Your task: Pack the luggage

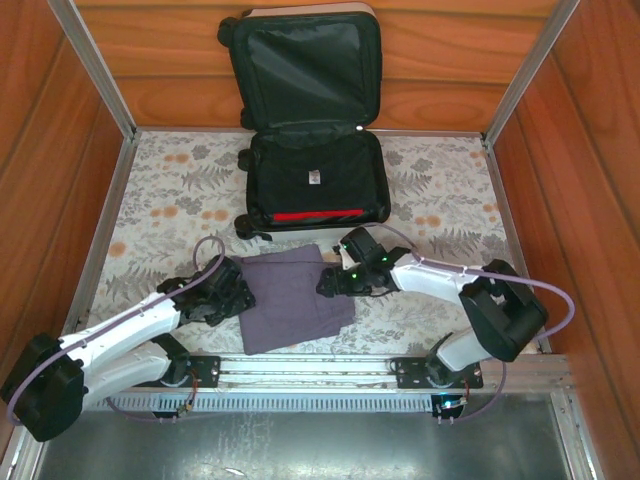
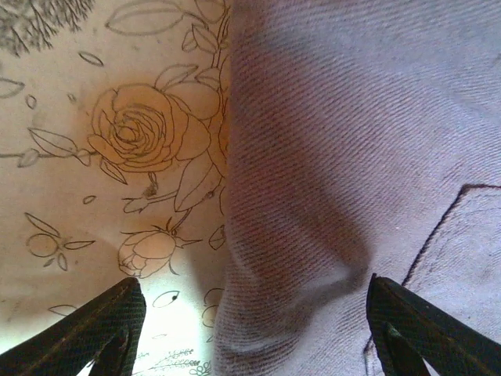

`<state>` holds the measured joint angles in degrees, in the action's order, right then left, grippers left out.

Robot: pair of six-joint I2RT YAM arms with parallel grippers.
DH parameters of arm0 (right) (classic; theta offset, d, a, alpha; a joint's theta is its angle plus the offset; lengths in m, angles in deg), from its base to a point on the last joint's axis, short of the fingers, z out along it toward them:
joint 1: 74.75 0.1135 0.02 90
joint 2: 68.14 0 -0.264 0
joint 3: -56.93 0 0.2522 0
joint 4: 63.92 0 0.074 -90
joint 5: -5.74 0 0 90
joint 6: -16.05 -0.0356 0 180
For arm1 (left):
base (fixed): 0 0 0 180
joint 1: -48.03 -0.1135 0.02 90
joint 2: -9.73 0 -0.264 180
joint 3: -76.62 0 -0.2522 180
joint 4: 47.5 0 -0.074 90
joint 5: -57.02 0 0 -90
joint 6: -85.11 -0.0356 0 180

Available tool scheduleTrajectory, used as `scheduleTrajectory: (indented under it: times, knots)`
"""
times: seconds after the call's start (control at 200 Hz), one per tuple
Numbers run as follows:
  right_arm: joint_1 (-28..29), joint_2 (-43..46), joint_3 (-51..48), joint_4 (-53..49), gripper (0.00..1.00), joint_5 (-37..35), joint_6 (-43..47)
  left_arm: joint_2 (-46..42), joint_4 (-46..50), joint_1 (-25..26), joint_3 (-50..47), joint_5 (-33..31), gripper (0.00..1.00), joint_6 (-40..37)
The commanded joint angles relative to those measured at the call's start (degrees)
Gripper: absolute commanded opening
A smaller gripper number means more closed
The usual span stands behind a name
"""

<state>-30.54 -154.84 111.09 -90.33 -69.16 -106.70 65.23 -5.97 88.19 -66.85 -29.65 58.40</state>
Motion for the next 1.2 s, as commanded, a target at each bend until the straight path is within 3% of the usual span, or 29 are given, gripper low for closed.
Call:
scheduleTrajectory:
  times: [0.0,0.26,0.4,0.53,0.645,0.725,0.975,1.194]
  knots:
    - [0.2,-4.0,1.4,1.7,0.82,3.1,1.2,1.4,-3.8,-0.3,-0.6,2.0,0.77,1.9]
    - [6.0,-13.2,8.5,-3.3,0.76,0.8,2.2,7.2,-7.2,-0.4,-1.6,3.5,0.57,3.5]
    - [8.7,-17.8,11.6,-5.8,0.67,-2.7,0.9,10.0,-10.2,-0.4,-2.6,4.9,0.5,4.2]
    - [9.7,-19.1,13.6,-7.7,0.47,-4.5,0.5,10.5,-11.8,-0.5,-3.4,5.4,0.3,4.4]
    - [10.8,-17.4,15.5,-10.1,0.15,-6.7,1.2,7.7,-12.3,-0.5,-3.1,5.7,0.11,3.4]
    - [11.5,-14.8,16.6,-11.6,0.01,-9.0,2.0,3.4,-12.1,-0.4,-2.0,6.1,0.01,1.9]
    - [12.5,-1.3,19.8,-15.3,0.0,-16.9,7.0,-12.4,-3.5,-0.1,8.4,0.5,0.0,-8.1]
    - [12.2,9.3,23.8,-15.9,0.0,-26.6,14.1,-6.2,1.3,-0.2,23.2,-4.1,0.0,-25.3]
